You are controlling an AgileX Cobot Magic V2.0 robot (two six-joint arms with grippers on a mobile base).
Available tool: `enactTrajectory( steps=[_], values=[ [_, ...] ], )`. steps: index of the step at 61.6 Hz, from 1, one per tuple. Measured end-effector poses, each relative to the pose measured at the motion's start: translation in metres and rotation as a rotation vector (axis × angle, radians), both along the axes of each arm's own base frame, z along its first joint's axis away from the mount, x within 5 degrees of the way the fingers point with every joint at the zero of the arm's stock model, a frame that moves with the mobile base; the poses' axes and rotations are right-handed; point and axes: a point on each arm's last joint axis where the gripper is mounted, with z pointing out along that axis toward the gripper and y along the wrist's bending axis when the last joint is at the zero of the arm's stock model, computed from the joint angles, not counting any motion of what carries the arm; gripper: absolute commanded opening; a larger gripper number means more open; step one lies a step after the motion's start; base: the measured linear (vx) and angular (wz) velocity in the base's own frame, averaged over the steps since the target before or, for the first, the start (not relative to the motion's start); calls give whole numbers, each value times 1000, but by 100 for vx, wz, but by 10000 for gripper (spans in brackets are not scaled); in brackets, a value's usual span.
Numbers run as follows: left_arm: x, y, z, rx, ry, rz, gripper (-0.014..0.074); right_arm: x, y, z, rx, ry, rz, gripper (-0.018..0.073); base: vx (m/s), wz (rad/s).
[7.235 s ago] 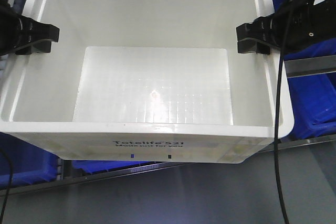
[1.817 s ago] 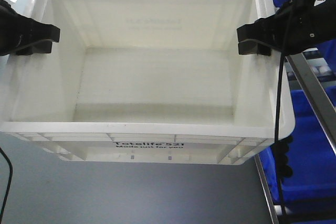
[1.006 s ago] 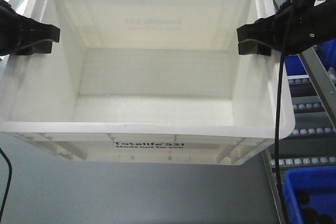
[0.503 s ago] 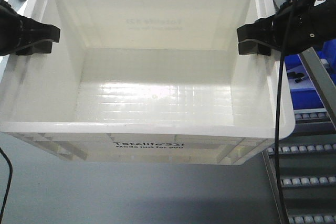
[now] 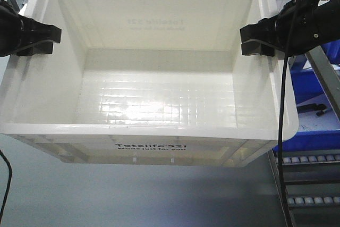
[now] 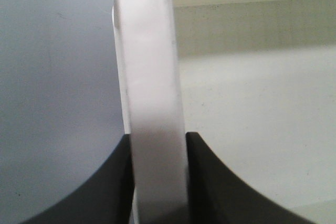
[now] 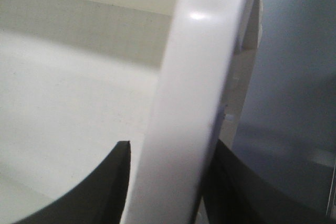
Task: Move bin from left to right shelf
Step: 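Hold the tote with both grippers while the base drives to another shelf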
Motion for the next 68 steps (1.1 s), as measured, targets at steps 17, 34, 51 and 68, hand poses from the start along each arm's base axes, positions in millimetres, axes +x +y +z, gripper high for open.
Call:
enactTrajectory(
  steps=[17, 34, 51, 68],
  values=[
    [1, 0, 0, -4, -7, 1, -5, 0, 0, 0, -1, 0, 0, -4, 42, 16],
    [1, 0, 0, -4, -8, 2, -5, 0, 0, 0, -1, -1, 0, -4, 34, 47],
    [1, 0, 0, -1, -8, 2, -5, 0, 0, 0, -1, -2, 0, -4, 28, 64],
    [0, 0, 0, 2, -2, 1, -5, 0, 0, 0, -1, -2, 0, -4, 26, 54]
  ],
)
